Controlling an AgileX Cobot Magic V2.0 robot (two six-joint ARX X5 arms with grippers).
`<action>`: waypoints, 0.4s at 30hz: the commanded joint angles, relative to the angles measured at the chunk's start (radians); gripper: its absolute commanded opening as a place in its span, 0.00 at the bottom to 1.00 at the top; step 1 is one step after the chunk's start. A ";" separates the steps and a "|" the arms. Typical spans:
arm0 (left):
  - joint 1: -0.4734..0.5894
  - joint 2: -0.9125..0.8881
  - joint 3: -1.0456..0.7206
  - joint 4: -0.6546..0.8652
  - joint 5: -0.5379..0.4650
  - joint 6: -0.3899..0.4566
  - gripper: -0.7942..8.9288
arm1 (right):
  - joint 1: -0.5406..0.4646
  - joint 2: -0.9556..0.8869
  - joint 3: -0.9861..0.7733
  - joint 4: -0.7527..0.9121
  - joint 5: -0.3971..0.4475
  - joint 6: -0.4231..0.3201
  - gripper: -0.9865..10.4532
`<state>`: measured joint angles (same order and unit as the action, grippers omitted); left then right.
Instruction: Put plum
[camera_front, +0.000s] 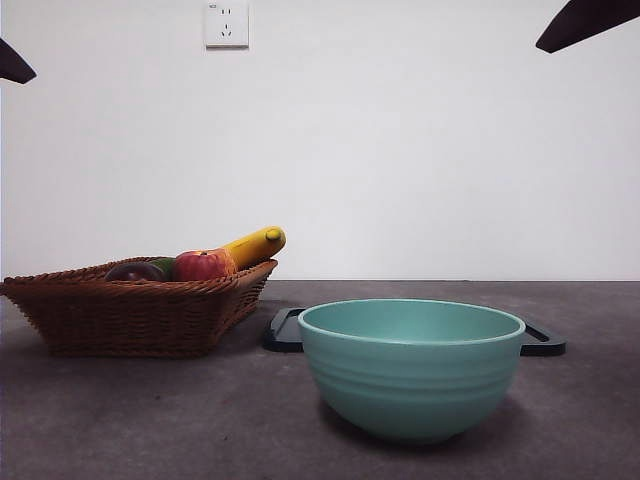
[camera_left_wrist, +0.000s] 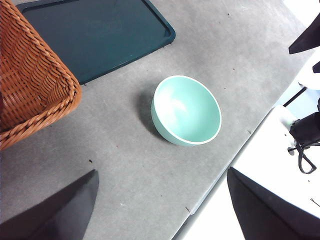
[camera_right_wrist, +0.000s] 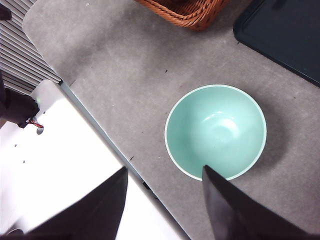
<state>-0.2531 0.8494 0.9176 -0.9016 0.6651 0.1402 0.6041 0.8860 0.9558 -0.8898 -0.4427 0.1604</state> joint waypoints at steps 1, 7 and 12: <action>-0.003 0.005 0.021 0.004 0.009 0.006 0.50 | 0.009 0.008 0.019 0.006 -0.002 -0.013 0.29; -0.003 0.005 0.021 0.004 0.009 0.006 0.49 | 0.009 0.008 0.019 0.006 -0.002 -0.015 0.29; -0.003 0.005 0.021 0.003 0.009 0.006 0.32 | 0.009 0.008 0.019 0.006 -0.002 -0.019 0.19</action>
<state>-0.2531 0.8494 0.9176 -0.9016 0.6651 0.1402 0.6041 0.8860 0.9558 -0.8898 -0.4427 0.1562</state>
